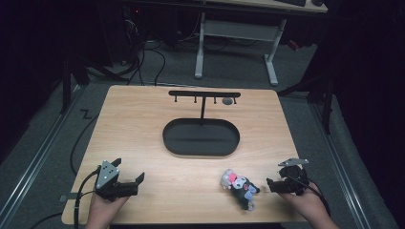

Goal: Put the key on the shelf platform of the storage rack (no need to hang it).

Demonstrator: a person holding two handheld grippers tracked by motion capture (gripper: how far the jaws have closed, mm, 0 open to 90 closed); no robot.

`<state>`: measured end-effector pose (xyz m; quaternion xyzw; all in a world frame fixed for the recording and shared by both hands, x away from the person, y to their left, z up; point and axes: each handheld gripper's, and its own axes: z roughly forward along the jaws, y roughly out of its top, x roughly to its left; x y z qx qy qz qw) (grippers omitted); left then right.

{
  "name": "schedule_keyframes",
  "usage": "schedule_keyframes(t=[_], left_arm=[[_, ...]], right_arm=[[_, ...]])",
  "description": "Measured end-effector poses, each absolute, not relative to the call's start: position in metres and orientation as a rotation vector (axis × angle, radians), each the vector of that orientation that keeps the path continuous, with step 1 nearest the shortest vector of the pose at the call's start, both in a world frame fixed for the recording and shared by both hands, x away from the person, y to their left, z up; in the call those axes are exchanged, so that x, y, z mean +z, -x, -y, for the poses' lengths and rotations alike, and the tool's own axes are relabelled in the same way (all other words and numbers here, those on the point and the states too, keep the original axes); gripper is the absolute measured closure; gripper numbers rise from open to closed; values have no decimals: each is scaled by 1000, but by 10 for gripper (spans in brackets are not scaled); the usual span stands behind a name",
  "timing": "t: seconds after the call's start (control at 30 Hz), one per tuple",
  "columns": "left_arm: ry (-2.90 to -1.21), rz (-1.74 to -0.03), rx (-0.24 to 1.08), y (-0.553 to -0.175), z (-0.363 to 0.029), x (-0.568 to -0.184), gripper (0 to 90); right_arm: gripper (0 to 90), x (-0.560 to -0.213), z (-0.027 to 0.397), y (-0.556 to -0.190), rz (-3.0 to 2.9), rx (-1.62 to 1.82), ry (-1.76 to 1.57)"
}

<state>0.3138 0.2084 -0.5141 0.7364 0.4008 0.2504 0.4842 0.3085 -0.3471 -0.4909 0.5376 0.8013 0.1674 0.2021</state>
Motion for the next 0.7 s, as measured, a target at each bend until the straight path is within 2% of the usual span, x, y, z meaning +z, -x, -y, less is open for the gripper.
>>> schedule_keyframes(t=[0.7], left_arm=[[-1779, -960, 590, -314, -209, -514, 3]], right_arm=[[192, -485, 328, -333, -2510, 81, -1506]])
